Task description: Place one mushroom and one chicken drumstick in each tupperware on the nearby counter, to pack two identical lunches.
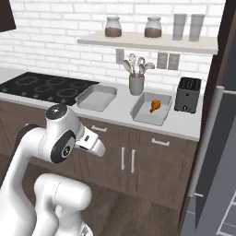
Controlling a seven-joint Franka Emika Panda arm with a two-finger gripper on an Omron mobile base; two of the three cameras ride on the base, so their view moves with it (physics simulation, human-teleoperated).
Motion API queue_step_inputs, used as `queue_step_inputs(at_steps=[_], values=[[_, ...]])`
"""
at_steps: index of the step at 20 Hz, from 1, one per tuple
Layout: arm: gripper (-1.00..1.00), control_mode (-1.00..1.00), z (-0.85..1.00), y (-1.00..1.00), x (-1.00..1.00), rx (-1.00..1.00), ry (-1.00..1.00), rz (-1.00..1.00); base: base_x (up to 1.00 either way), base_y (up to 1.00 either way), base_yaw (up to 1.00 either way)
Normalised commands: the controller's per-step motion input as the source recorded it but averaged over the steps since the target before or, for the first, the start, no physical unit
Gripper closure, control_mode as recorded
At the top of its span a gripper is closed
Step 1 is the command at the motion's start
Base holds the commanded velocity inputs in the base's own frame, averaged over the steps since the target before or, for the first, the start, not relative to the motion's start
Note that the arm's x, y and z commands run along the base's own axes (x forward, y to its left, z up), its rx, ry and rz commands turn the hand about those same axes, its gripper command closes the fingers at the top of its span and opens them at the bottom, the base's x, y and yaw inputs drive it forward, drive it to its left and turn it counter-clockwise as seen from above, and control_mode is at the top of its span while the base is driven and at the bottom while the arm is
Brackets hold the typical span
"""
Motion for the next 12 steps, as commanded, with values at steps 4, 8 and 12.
queue_step_inputs(at_steps=[4,8,12], values=[[-1.00,1.00,0.00,0.00,0.00,0.00,0.00,0.00,-0.90,-0.53,-0.07],[-1.00,1.00,0.00,0.00,0.00,0.00,0.00,0.00,-0.76,-1.00,-0.23],[-1.00,1.00,0.00,0.00,0.00,0.00,0.00,0.00,-0.70,-1.00,-0.28]])
